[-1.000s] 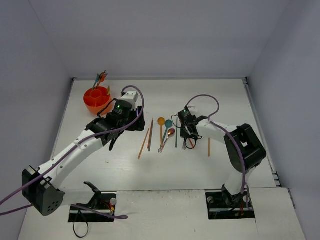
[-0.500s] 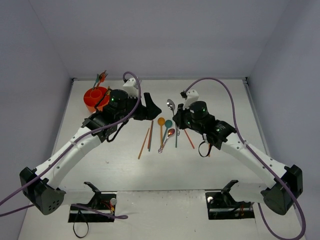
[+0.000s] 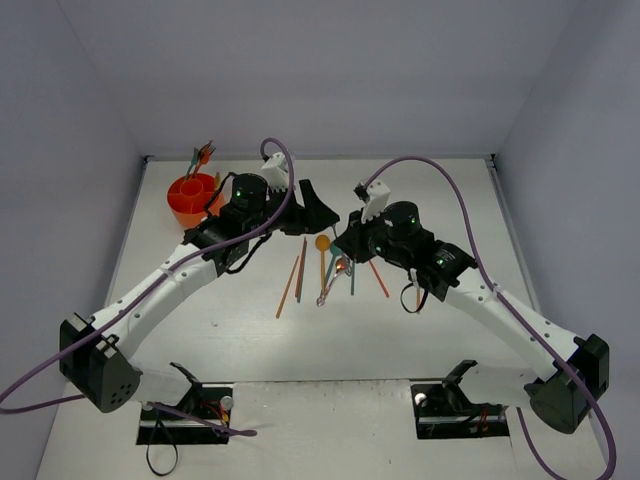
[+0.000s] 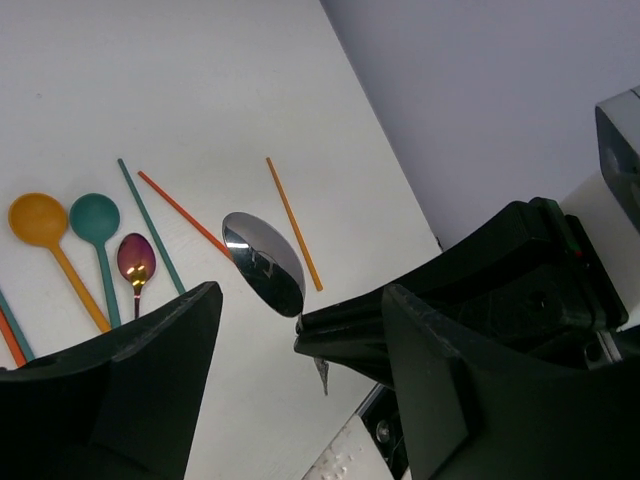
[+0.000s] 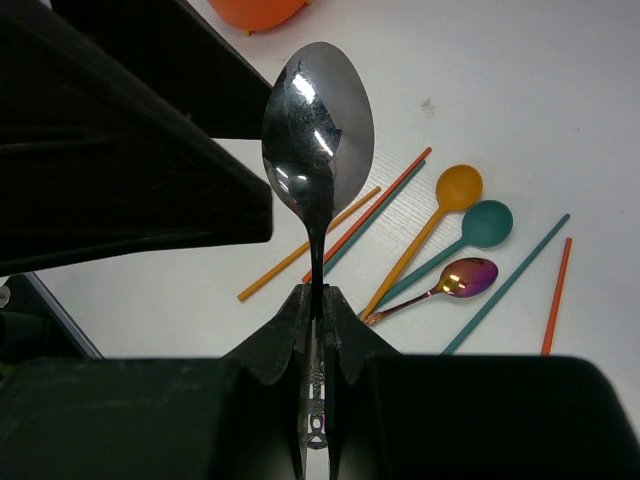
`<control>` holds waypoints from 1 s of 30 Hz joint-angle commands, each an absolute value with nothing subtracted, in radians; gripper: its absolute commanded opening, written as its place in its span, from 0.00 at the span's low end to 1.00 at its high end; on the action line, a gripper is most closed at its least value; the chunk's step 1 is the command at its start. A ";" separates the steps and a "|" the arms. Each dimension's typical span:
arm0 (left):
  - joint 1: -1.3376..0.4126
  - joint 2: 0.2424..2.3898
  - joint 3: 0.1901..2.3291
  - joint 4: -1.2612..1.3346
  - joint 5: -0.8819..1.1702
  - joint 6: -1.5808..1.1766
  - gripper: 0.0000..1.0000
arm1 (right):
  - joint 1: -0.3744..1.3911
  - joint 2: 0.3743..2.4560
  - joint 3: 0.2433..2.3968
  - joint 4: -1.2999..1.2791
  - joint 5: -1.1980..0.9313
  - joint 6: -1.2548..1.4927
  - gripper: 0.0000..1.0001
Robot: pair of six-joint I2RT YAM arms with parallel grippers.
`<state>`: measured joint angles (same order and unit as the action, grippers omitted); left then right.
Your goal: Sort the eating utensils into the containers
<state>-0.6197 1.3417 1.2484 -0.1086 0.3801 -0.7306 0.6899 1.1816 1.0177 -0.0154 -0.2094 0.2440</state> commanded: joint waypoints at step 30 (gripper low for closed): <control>-0.287 1.308 1.277 0.005 0.433 -0.642 0.00 | 0.689 1.190 1.016 0.098 -0.189 0.225 0.63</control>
<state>-0.4027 1.3535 1.1999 0.0213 0.4036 -0.7914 0.6899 1.2007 1.0181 0.0408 -0.2276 0.2304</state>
